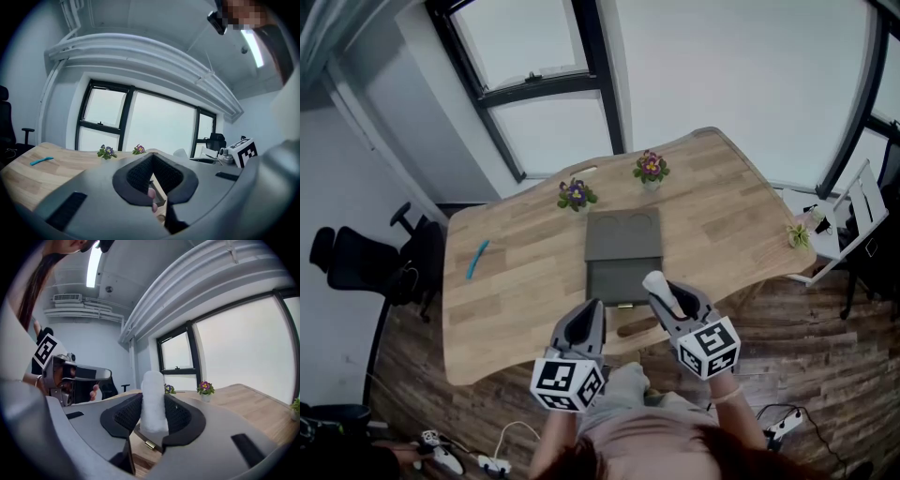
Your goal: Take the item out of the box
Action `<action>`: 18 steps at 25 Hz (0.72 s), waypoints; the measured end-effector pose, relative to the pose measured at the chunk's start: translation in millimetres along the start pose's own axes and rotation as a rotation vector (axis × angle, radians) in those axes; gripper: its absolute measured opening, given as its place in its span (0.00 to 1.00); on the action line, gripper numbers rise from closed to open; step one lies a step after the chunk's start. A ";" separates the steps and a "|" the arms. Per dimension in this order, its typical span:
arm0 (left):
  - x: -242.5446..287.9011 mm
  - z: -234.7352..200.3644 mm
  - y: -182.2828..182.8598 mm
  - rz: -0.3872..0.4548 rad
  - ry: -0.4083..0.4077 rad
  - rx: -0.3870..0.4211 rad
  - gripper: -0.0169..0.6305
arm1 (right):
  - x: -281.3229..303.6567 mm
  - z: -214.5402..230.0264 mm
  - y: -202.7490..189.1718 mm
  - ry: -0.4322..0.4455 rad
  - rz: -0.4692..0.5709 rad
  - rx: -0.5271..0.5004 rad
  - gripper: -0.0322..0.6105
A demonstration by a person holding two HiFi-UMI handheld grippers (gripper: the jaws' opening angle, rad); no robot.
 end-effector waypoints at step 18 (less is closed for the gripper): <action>-42.4 33.1 2.6 0.078 0.005 0.023 0.01 | -61.9 -28.0 28.2 -0.002 0.131 -0.028 0.26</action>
Point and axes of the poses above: the fingertips, and each gripper's own axes: x forward along the fingers, z to its right, y out of its top, the point moved 1 cm from there along -x, backward along the fingers, and after that the axes turned 7 degrees about -z, right-handed, at the moved point
